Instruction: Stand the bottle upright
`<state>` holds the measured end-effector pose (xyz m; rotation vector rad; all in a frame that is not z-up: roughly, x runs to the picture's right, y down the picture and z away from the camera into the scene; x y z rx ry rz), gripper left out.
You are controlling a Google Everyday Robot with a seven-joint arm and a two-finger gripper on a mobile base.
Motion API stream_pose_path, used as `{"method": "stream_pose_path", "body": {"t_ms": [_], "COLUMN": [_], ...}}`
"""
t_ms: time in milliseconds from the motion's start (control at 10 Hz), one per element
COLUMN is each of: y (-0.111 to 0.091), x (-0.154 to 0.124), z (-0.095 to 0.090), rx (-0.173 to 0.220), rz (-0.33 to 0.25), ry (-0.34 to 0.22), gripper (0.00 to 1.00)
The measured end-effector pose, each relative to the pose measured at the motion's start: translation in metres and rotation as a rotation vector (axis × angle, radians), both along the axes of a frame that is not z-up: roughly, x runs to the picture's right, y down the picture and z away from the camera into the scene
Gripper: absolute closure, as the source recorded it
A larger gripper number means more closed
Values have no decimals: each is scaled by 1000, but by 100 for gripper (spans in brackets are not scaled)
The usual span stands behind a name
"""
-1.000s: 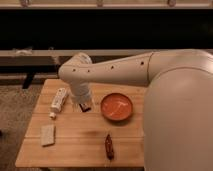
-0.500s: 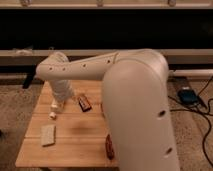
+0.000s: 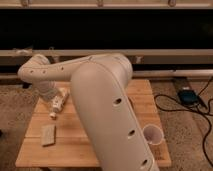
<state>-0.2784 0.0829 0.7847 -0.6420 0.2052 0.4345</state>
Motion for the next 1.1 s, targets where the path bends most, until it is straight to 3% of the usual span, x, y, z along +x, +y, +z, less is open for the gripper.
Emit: {"method": "stream_pose_path", "body": {"t_ms": [400, 600, 700, 900, 1100], "y": [18, 38, 46, 62, 69], "x": [-27, -36, -41, -48, -55], "z": [10, 14, 16, 21, 22], "rx": [66, 138, 179, 315, 413], "rz": [-258, -404, -460, -576, -627], "ry": [-80, -80, -73, -45, -31], "gripper": [35, 35, 35, 35, 35]}}
